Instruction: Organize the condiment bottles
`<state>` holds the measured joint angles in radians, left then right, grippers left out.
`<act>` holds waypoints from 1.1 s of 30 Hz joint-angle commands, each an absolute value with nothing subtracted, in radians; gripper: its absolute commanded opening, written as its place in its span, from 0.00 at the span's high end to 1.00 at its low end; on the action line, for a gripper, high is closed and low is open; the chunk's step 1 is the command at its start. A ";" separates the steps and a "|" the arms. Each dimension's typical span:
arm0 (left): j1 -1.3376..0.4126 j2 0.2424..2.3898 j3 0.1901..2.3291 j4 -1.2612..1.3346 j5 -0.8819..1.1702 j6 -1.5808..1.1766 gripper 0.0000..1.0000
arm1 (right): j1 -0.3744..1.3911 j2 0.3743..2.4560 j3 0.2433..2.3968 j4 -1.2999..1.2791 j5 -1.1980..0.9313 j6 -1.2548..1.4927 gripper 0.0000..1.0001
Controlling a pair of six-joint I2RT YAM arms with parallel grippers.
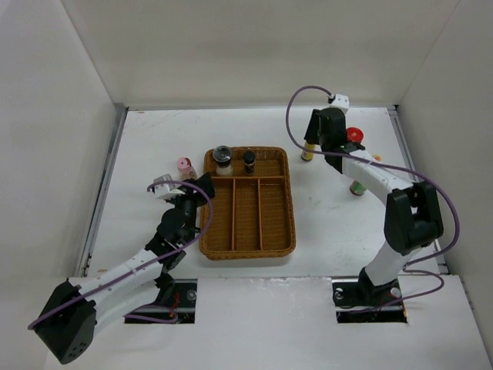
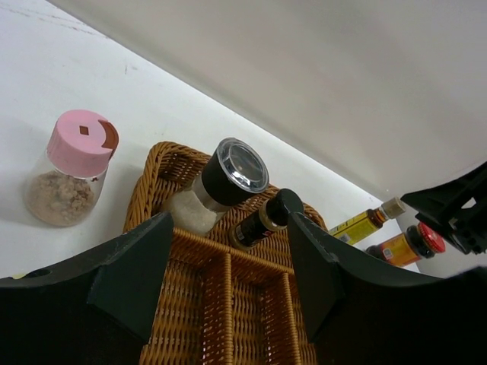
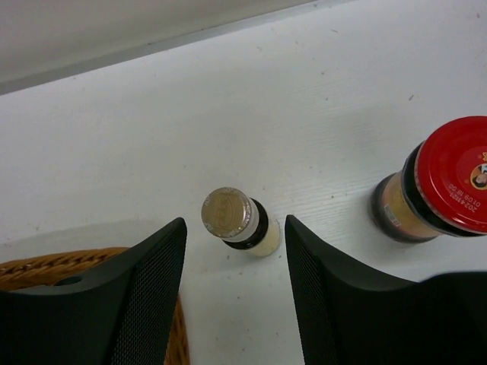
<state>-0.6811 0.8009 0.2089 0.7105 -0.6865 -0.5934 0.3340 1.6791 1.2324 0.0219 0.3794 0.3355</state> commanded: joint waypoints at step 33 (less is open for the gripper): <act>-0.674 0.833 0.210 0.773 -0.658 -0.615 0.39 | 0.326 1.801 1.362 0.018 0.399 0.295 0.72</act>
